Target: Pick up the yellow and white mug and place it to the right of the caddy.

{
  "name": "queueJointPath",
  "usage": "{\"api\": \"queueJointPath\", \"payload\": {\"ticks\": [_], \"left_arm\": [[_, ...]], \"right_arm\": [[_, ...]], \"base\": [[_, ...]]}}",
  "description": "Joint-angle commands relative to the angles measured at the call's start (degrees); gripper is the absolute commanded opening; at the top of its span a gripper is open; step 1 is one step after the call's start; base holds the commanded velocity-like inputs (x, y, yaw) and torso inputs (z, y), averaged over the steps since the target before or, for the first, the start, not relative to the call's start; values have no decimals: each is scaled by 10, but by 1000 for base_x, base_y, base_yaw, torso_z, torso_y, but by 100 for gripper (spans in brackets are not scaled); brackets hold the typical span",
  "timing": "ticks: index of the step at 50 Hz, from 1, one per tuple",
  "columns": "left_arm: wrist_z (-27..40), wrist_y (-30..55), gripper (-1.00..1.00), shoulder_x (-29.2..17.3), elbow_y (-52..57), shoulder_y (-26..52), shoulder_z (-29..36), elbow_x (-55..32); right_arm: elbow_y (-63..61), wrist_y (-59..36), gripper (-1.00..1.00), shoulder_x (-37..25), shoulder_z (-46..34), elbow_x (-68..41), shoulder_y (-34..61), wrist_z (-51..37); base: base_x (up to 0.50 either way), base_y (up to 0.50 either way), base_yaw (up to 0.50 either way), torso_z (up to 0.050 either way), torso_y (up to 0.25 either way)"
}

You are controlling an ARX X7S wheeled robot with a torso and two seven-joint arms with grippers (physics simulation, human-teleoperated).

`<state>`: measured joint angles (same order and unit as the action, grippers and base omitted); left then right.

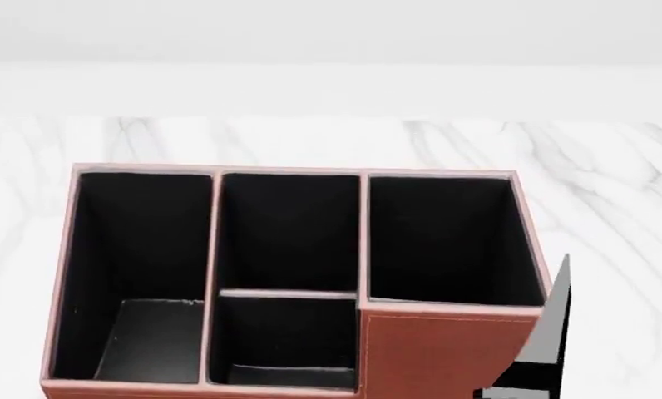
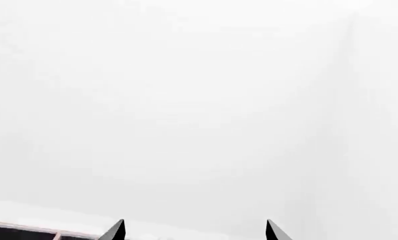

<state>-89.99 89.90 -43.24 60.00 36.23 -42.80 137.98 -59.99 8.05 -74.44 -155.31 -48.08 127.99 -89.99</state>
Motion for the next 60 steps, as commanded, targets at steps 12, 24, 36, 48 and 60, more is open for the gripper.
{"api": "queueJointPath", "payload": {"ticks": [12,24,36,48,60], "left_arm": [[0,0,100,10,0,9,20,10],[0,0,100,15,0,11,29,14],[0,0,100,15,0,6,12,1],[0,0,100,21,0,7,17,3],[0,0,100,23,0,11,29,10]], "right_arm": [[0,-68,100,132,199,-3,-306,0],[0,-116,100,226,183,67,-373,0],[0,-83,100,332,101,112,-393,0],[0,-98,100,406,84,96,-422,0],[0,-143,100,418,121,96,-485,0]], "base": [[0,0,0,0,0],[0,0,0,0,0],[0,0,0,0,0],[0,0,0,0,0],[0,0,0,0,0]]}}
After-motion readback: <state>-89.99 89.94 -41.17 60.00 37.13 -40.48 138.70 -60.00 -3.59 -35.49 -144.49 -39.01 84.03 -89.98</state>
